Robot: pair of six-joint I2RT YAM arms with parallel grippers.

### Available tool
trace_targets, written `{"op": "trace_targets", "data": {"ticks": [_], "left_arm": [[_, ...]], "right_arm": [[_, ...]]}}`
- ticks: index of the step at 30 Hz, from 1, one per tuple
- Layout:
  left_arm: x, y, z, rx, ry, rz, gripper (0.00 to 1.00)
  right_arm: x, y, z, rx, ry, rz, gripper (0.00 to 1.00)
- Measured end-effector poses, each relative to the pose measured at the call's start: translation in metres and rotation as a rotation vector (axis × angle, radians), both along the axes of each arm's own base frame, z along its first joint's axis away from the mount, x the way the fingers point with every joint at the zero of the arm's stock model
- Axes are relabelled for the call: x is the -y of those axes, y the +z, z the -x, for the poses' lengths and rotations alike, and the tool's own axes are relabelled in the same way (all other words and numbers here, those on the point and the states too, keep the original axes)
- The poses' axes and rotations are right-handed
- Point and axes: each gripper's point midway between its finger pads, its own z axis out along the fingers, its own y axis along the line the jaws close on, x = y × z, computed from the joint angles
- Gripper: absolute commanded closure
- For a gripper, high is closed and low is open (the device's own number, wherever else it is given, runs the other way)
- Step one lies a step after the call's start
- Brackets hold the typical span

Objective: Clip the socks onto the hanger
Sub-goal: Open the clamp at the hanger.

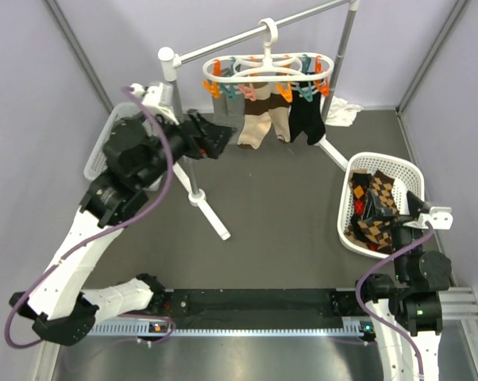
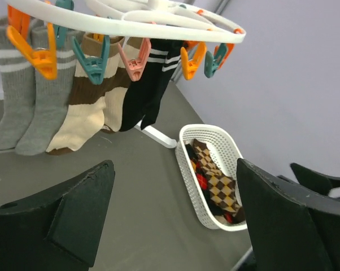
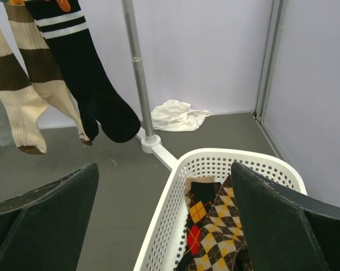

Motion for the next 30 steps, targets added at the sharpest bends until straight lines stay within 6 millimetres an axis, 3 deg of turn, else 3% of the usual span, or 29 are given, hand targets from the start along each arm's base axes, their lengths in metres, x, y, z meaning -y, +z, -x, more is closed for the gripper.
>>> {"op": "trace_targets", "data": {"ticks": [3, 13, 21, 25, 30], "left_arm": [[0.013, -0.012, -0.013, -0.013, 0.047, -0.04, 0.18], [-0.011, 0.001, -0.057, 0.097, 0.333, -0.056, 0.25], [-0.001, -0.03, -0.099, 0.096, 0.436, -0.14, 0.35], [-0.002, -0.035, -0.106, 0.109, 0.473, -0.138, 0.35], [-0.005, -0.029, -0.109, 0.138, 0.502, -0.097, 0.35]], "right_arm": [[0.0, 0.0, 0.0, -0.001, 0.0, 0.0, 0.01], [0.0, 0.0, 0.0, -0.001, 0.001, 0.0, 0.01], [-0.003, 0.0, 0.0, -0.001, 0.015, 0.0, 0.01], [-0.004, -0.002, -0.001, -0.005, 0.023, 0.001, 0.01], [-0.007, -0.004, -0.001, -0.011, 0.037, 0.002, 0.01]]}}
